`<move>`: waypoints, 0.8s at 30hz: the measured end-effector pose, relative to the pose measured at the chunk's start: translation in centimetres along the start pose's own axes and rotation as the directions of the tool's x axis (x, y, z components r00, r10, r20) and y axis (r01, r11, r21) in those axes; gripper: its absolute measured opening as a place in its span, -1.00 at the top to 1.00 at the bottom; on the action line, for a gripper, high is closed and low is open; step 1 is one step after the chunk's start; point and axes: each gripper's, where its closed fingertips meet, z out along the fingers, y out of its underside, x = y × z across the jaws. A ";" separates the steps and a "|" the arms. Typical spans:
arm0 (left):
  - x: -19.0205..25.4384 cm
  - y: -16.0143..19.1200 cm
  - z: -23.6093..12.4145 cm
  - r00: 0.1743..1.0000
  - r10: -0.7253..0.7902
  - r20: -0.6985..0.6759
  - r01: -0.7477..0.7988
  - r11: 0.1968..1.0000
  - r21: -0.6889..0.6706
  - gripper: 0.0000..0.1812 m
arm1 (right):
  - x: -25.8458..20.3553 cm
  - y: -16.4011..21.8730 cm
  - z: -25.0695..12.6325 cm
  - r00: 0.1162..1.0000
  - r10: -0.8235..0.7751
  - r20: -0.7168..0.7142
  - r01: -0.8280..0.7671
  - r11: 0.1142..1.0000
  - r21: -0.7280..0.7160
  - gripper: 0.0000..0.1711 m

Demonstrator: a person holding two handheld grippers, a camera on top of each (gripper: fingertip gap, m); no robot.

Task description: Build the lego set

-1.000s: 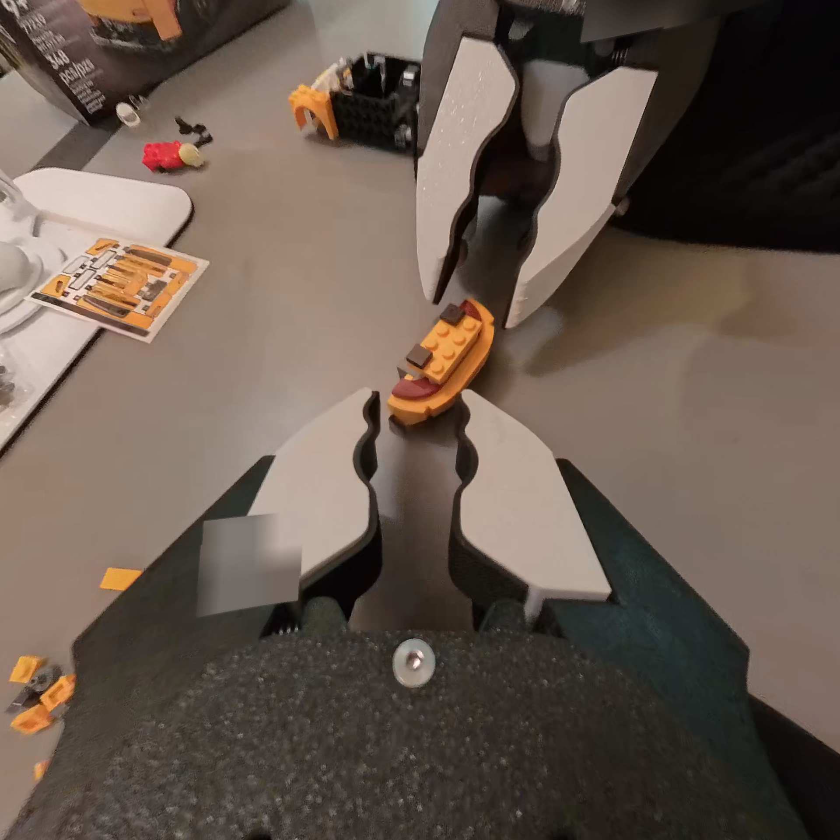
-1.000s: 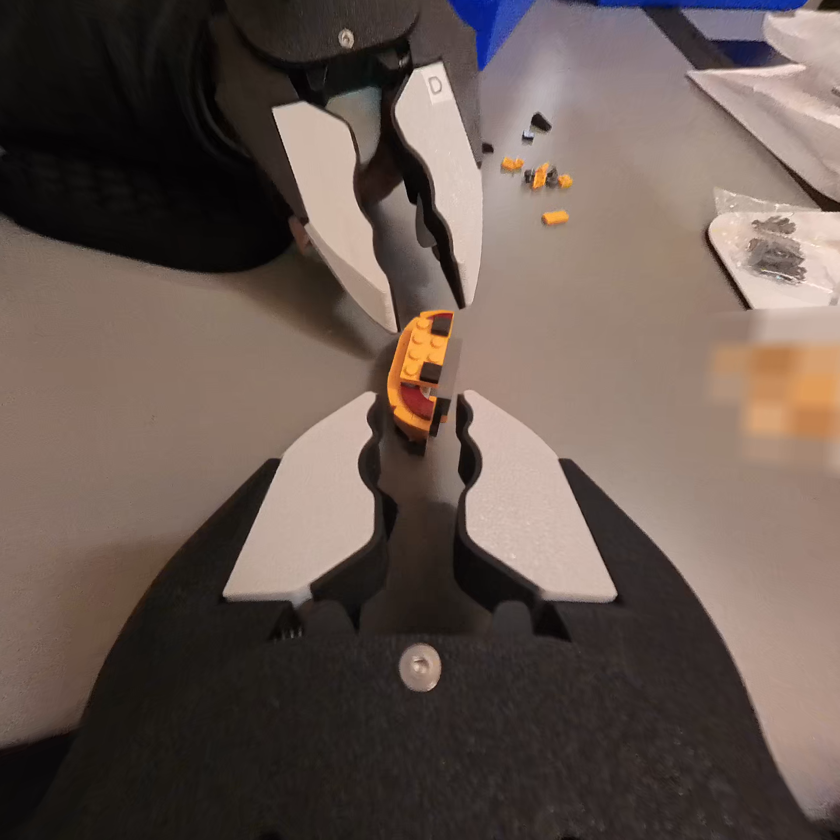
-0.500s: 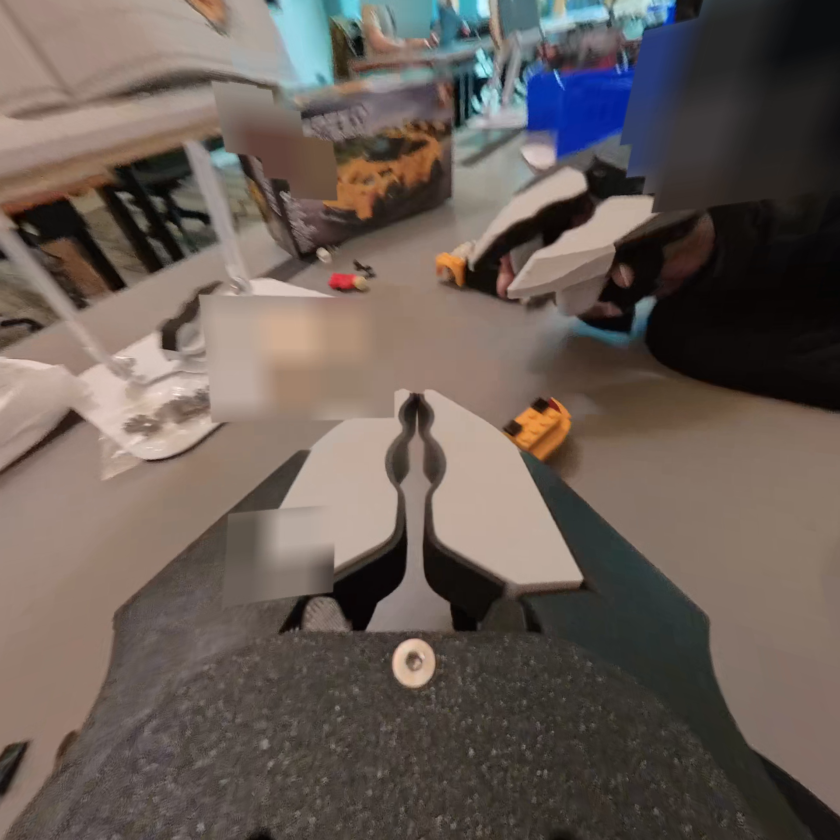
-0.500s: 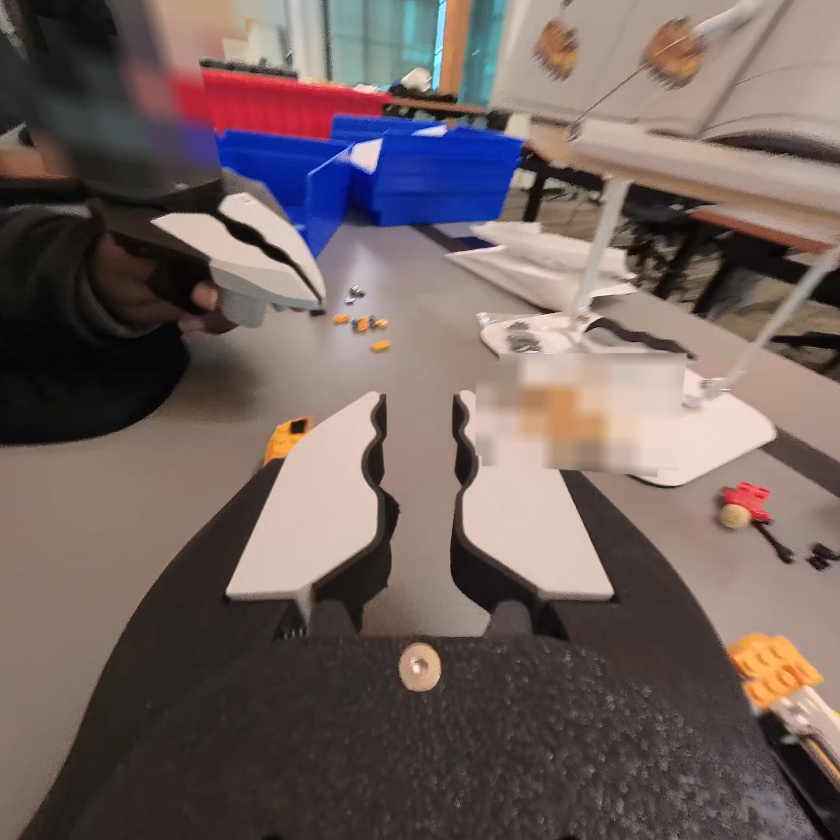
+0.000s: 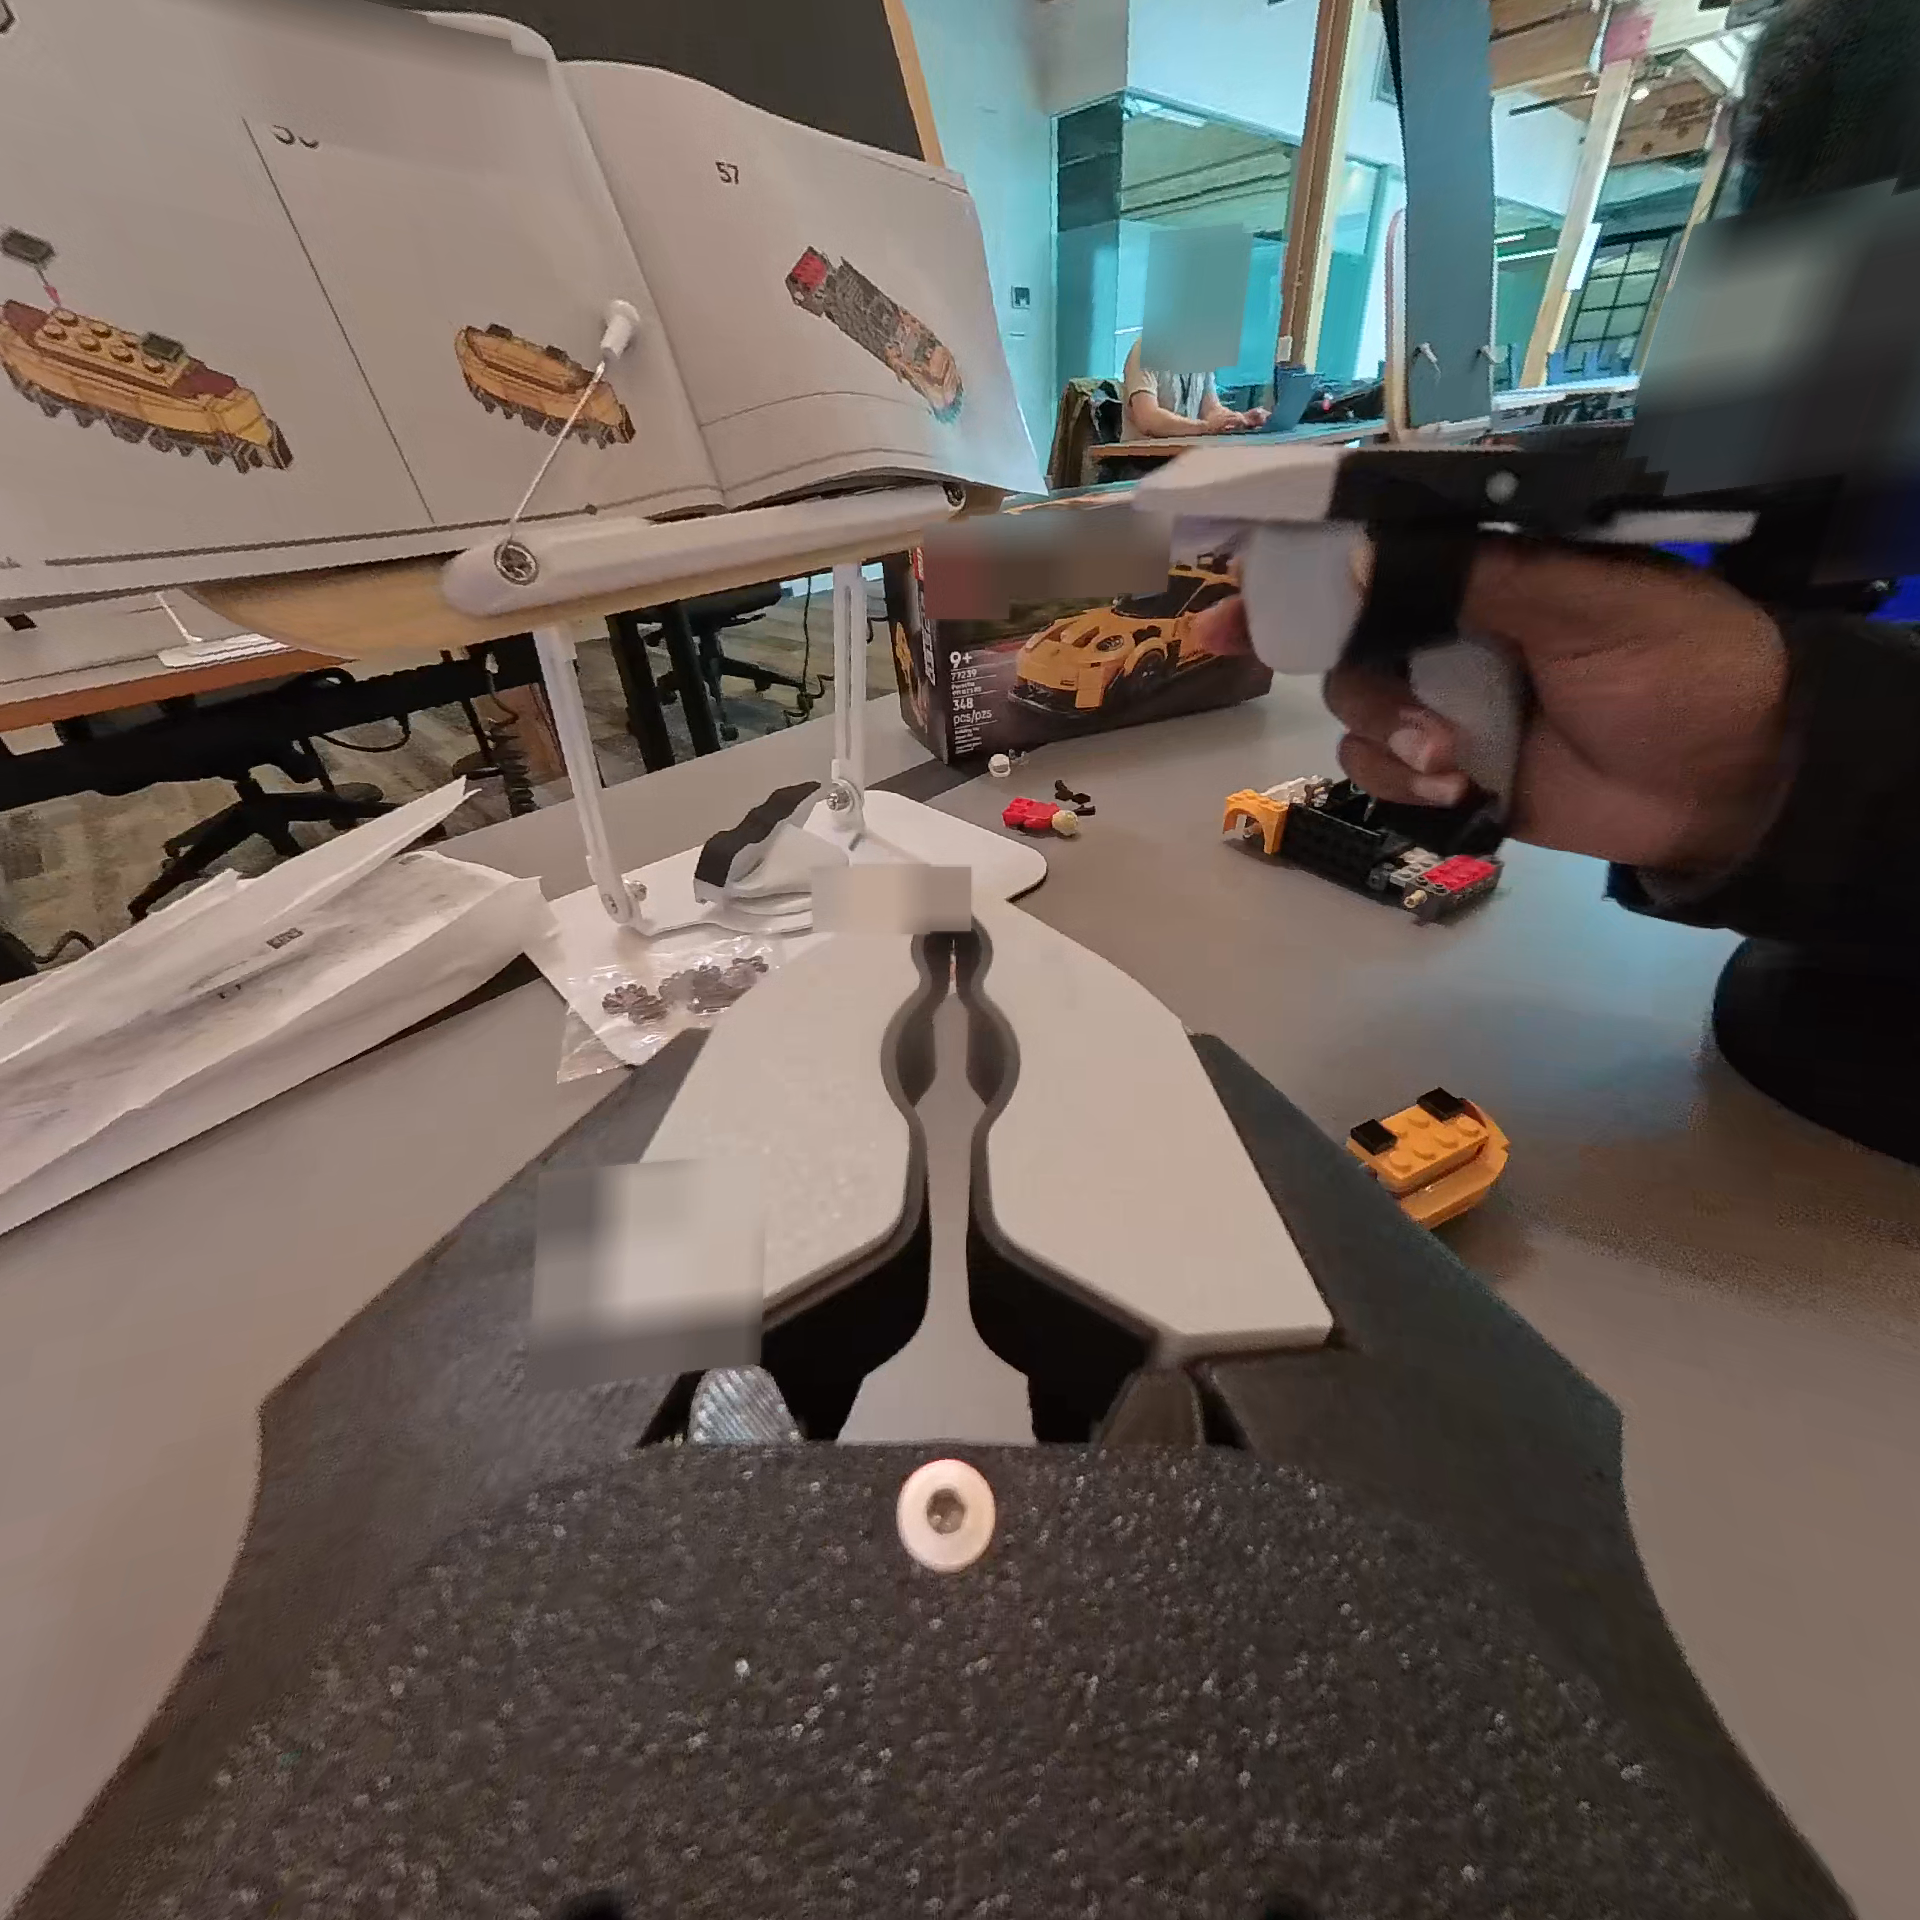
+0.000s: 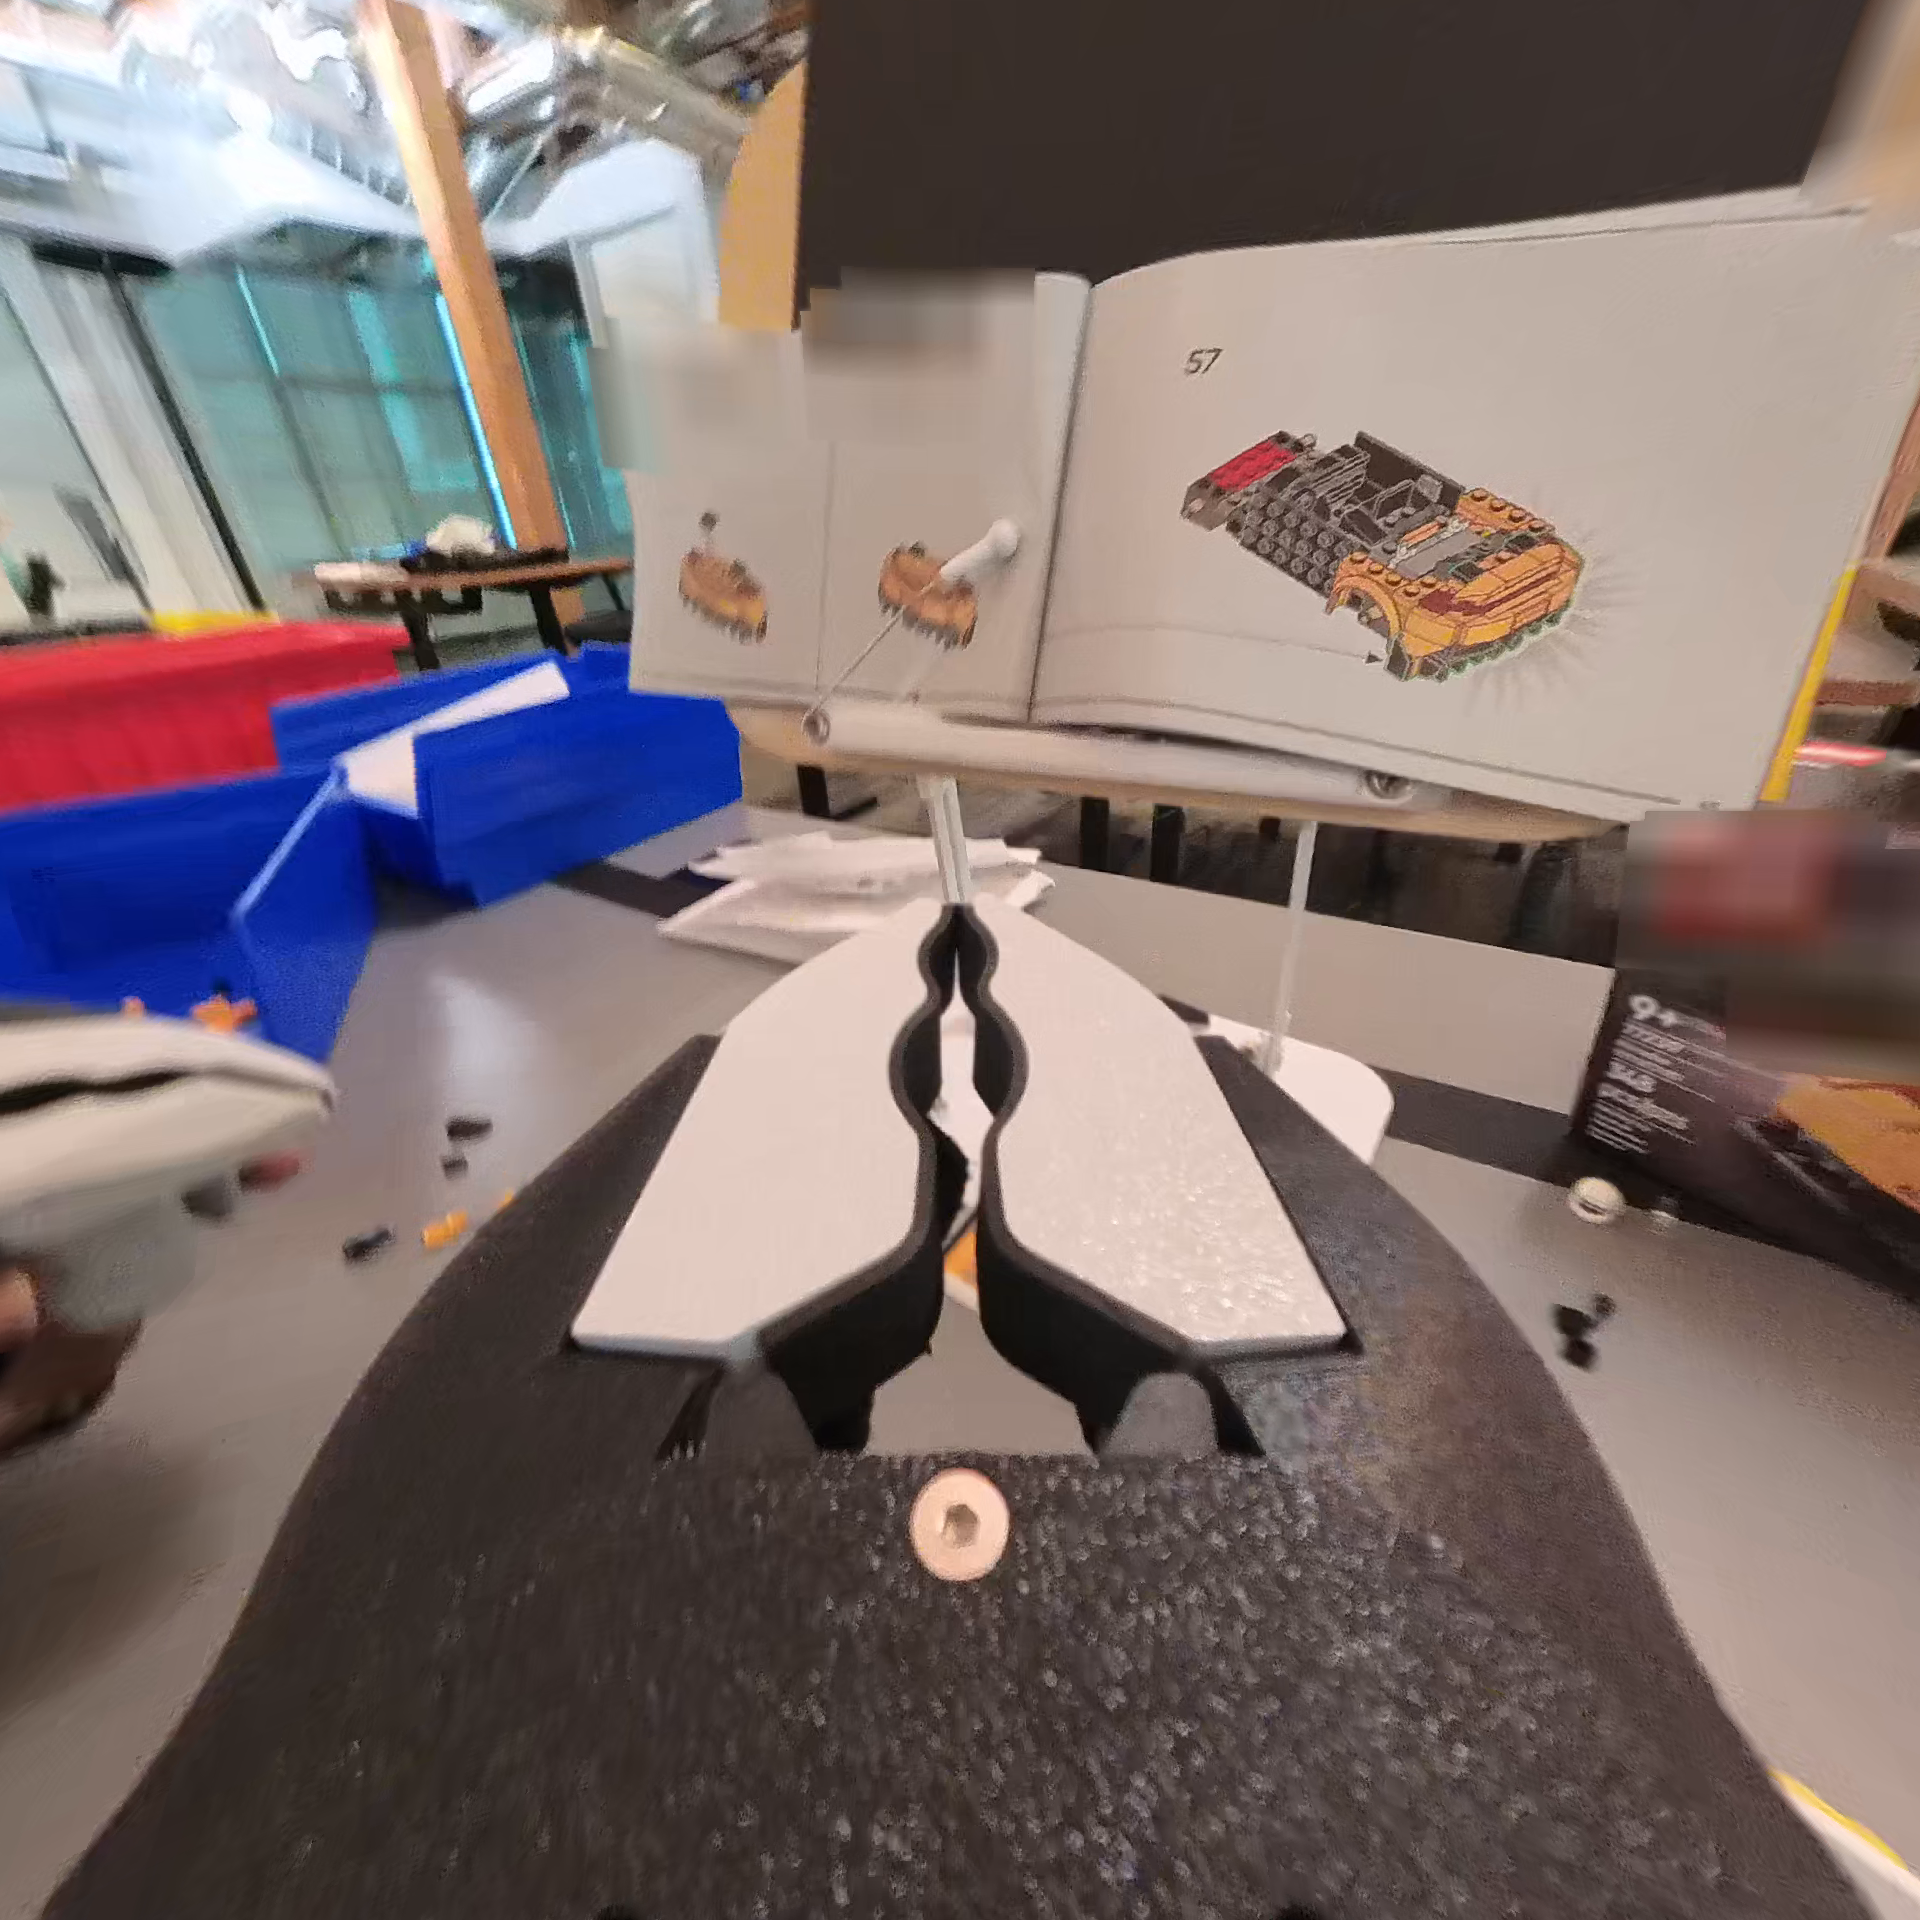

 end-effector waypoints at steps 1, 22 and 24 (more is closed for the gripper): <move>0.0 0.0 0.0 1.000 0.002 0.004 -0.002 1.000 0.001 1.00 | 0.1 -0.2 0.7 1.000 0.022 -0.005 -0.022 1.000 0.019 1.00; -12.4 -14.6 11.7 0.900 -0.019 0.436 -0.081 0.975 0.209 1.00 | -0.4 -0.1 -0.1 0.989 -0.138 0.060 0.132 0.988 0.083 1.00; -13.4 -15.4 12.6 0.883 -0.028 0.468 -0.091 0.969 0.230 1.00 | -0.4 -0.3 -0.3 0.986 -0.157 0.057 0.151 0.984 0.091 1.00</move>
